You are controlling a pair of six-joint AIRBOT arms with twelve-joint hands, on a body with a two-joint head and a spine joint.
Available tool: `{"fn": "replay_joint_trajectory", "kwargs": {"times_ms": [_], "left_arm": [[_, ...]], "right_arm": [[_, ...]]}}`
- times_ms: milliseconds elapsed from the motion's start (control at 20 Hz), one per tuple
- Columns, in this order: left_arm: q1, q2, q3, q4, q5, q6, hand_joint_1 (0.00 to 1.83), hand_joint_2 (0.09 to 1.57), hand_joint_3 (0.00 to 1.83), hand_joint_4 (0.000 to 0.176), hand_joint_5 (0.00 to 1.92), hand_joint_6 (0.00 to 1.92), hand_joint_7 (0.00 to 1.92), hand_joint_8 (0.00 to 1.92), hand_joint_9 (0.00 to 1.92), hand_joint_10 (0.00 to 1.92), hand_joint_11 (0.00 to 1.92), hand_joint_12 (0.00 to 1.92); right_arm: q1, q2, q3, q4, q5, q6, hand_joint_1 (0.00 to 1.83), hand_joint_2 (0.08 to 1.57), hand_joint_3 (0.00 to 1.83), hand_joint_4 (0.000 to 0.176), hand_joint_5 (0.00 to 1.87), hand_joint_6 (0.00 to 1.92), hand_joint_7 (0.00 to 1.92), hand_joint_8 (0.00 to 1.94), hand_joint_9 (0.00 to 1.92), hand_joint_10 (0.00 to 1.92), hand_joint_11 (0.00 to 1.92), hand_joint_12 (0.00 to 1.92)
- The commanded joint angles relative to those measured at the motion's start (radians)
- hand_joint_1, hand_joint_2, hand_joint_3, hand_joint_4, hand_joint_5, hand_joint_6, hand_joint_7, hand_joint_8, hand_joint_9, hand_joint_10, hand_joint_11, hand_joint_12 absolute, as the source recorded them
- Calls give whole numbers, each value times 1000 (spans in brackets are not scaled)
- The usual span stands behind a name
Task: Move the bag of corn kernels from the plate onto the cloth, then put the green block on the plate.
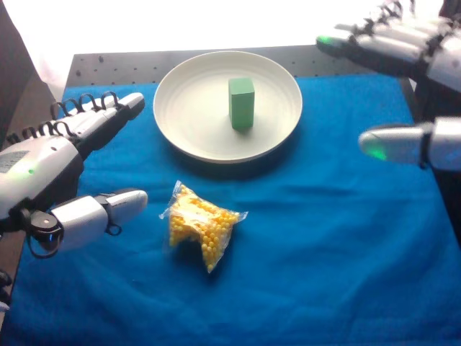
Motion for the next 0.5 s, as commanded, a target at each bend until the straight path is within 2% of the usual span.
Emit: {"fn": "replay_joint_trajectory", "kwargs": {"times_ms": [0, 50, 100, 150, 200, 250, 300, 350, 400, 450], "left_arm": [[-2, 11, -4, 23, -147, -4, 617, 1273, 2, 157, 11, 1, 0, 0, 0, 0, 0, 0], [-2, 19, -9, 29, -157, -4, 644, 1270, 0, 151, 14, 2, 0, 0, 0, 0, 0, 0], [-2, 27, -14, 36, -169, -3, 648, 1269, 0, 155, 6, 0, 0, 0, 0, 0, 0, 0], [-2, 36, -19, 44, -179, -3, 602, 1275, 2, 147, 0, 0, 0, 0, 0, 0, 0, 0], [-2, 44, -23, 52, -190, -3, 570, 1269, 0, 154, 0, 0, 0, 0, 0, 0, 0, 0], [-1, 55, -29, 59, -204, -3, 536, 1275, 3, 172, 0, 0, 0, 0, 0, 0, 0, 0], [-1, 64, -32, 66, -218, -3, 525, 1271, 1, 175, 0, 0, 0, 0, 0, 0, 0, 0], [-1, 74, -36, 73, -231, -2, 579, 1260, 0, 140, 0, 0, 0, 0, 0, 0, 0, 0], [-1, 86, -39, 81, -247, -1, 581, 1263, 0, 127, 0, 0, 0, 0, 0, 0, 0, 0], [-1, 96, -42, 87, -257, 1, 517, 1256, 0, 129, 0, 0, 0, 0, 0, 0, 0, 0]], "right_arm": [[-8, 9, -10, 48, 164, -10, 305, 1277, 46, 68, 0, 0, 0, 0, 0, 0, 0, 0], [-35, 17, -21, 70, 189, -17, 305, 1266, 38, 68, 0, 0, 0, 0, 0, 0, 0, 0], [-61, 25, -28, 86, 214, -17, 339, 1267, 34, 72, 0, 0, 0, 0, 0, 0, 0, 0], [-80, 32, -35, 96, 231, -17, 366, 1271, 32, 65, 0, 0, 0, 0, 0, 0, 0, 0], [-96, 40, -43, 108, 248, -17, 374, 1278, 34, 56, 0, 0, 0, 0, 0, 0, 0, 0], [-116, 51, -52, 119, 272, -17, 379, 1280, 33, 65, 0, 0, 0, 0, 0, 0, 0, 0], [-130, 61, -63, 127, 292, -21, 395, 1278, 30, 67, 0, 0, 0, 0, 0, 0, 0, 0], [-143, 75, -75, 139, 313, -33, 462, 1285, 28, 76, 0, 0, 0, 0, 0, 0, 0, 0], [-163, 95, -100, 172, 341, -75, 505, 1270, 19, 100, 0, 0, 0, 0, 0, 0, 0, 0], [-182, 113, -120, 195, 371, -111, 524, 1287, 25, 91, 0, 0, 0, 0, 0, 0, 0, 0]]}}
